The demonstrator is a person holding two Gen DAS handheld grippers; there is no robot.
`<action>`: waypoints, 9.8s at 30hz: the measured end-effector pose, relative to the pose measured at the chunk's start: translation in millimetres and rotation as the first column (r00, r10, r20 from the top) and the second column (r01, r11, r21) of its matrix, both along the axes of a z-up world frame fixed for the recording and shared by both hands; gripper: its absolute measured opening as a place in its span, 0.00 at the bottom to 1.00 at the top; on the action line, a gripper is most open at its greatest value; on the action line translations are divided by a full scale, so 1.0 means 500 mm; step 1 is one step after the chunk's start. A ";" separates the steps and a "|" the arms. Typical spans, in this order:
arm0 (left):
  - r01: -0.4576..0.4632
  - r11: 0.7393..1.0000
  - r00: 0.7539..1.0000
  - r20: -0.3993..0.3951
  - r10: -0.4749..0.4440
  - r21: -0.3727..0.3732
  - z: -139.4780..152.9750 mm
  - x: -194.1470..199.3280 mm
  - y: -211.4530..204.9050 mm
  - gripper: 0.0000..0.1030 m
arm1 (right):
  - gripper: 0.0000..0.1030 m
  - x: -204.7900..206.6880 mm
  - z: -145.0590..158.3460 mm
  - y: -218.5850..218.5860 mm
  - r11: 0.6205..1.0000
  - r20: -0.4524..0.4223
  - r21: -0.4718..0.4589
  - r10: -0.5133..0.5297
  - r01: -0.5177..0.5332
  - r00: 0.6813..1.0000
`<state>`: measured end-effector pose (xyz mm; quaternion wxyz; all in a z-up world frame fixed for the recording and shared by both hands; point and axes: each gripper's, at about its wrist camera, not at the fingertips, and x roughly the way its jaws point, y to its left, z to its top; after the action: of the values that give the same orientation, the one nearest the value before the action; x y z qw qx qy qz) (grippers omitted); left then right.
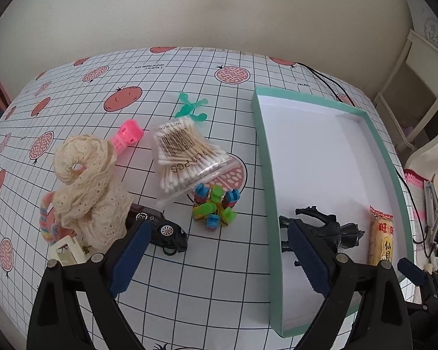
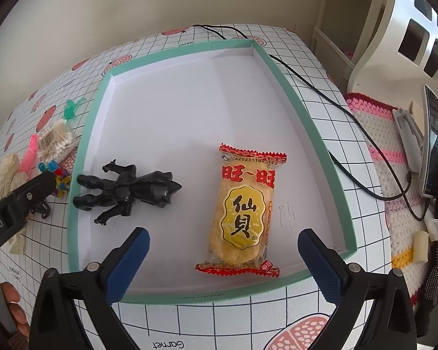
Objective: Organize objects
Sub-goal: 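Move both tools out of the tray toward the cream lace fabric and rainbow ring, then grasp the cream lace fabric with the right tool while the left tool grasps the rainbow pipe-cleaner ring, then carry the lace fabric with the right tool while the left tool carries the rainbow ring to the tray, then release the lace fabric in the tray with the right tool while the left tool releases the rainbow ring, then move both tools back toward the pink comb, cotton swabs and black toy car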
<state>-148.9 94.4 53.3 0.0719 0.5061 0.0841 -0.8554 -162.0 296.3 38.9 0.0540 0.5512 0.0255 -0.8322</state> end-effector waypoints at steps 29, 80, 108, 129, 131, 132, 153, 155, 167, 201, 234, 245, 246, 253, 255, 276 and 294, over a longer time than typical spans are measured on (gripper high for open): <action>-0.215 0.973 0.974 -0.056 0.220 0.079 0.077 0.057 -0.215 0.92 | 1.00 0.032 0.085 -0.205 0.986 -0.176 -0.107 0.112 -0.132 0.978; -0.245 0.954 0.969 0.080 0.234 0.171 -0.004 0.086 -0.405 0.64 | 0.25 0.090 0.019 -0.495 0.911 -0.097 -0.161 0.367 -0.379 0.925; -0.176 0.962 0.983 0.096 0.159 0.208 -0.013 0.079 -0.371 0.53 | 0.07 0.075 0.027 -0.462 0.930 -0.099 -0.170 0.312 -0.325 0.945; -0.076 0.978 0.983 0.181 0.040 0.194 -0.006 0.094 -0.356 0.52 | 0.07 0.073 0.021 -0.456 0.931 -0.084 -0.175 0.310 -0.321 0.947; -0.061 0.985 0.982 0.188 0.030 0.163 -0.006 0.095 -0.351 0.52 | 0.07 0.072 0.021 -0.455 0.931 -0.084 -0.174 0.311 -0.321 0.947; -0.053 0.987 0.981 0.192 0.023 0.152 -0.009 0.094 -0.349 0.52 | 0.07 0.072 0.020 -0.454 0.931 -0.083 -0.176 0.311 -0.321 0.947; -0.038 0.989 0.990 0.142 0.017 0.143 -0.009 0.090 -0.361 0.06 | 0.07 0.079 0.045 -0.451 0.922 -0.123 -0.204 0.308 -0.328 0.943; -0.054 0.989 0.992 0.118 0.037 0.138 0.002 0.087 -0.364 0.06 | 0.07 0.079 0.053 -0.448 0.921 -0.137 -0.209 0.305 -0.328 0.942; -0.089 0.989 0.983 -0.149 0.106 0.116 0.116 0.096 -0.369 0.06 | 0.07 0.101 0.185 -0.405 0.895 -0.383 -0.267 0.241 -0.357 0.892; 0.241 0.971 0.919 -0.323 -0.226 0.007 0.217 0.011 -0.018 0.06 | 0.07 0.021 0.282 -0.076 0.981 -0.481 -0.157 0.027 -0.116 0.876; 0.345 0.936 0.936 -0.098 -0.338 0.070 -0.008 -0.109 0.122 0.06 | 0.07 -0.093 0.054 0.010 0.993 -0.185 -0.120 -0.041 0.019 0.982; 0.353 0.931 0.935 -0.052 -0.350 0.090 -0.010 -0.107 0.131 0.07 | 0.10 -0.097 0.039 0.003 0.991 -0.130 -0.129 -0.039 0.022 0.991; 0.350 0.932 0.937 -0.044 -0.347 0.095 -0.009 -0.108 0.131 0.07 | 0.10 -0.097 0.039 0.004 0.991 -0.125 -0.134 -0.038 0.021 0.991; 0.330 0.934 0.944 -0.039 -0.328 0.134 0.007 -0.103 0.121 0.23 | 0.23 -0.093 0.044 0.006 0.990 -0.118 -0.138 -0.048 0.032 0.992; 0.323 0.935 0.946 -0.045 -0.320 0.144 0.016 -0.099 0.116 0.23 | 0.33 -0.089 0.048 0.005 0.990 -0.122 -0.135 -0.050 0.033 0.991; 0.023 0.998 1.000 0.006 -0.023 0.055 0.023 -0.068 -0.026 0.65 | 0.79 -0.064 0.061 -0.014 0.990 -0.137 -0.128 -0.068 0.050 0.988; -0.090 0.996 0.996 0.018 0.090 -0.009 0.010 -0.036 -0.107 0.91 | 1.00 -0.050 0.071 -0.057 0.994 -0.155 -0.101 -0.050 0.034 0.987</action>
<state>-166.9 40.6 58.5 0.1131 0.5092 0.1029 -0.8470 -187.0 267.7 74.3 0.0611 0.4808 -0.0228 -0.8744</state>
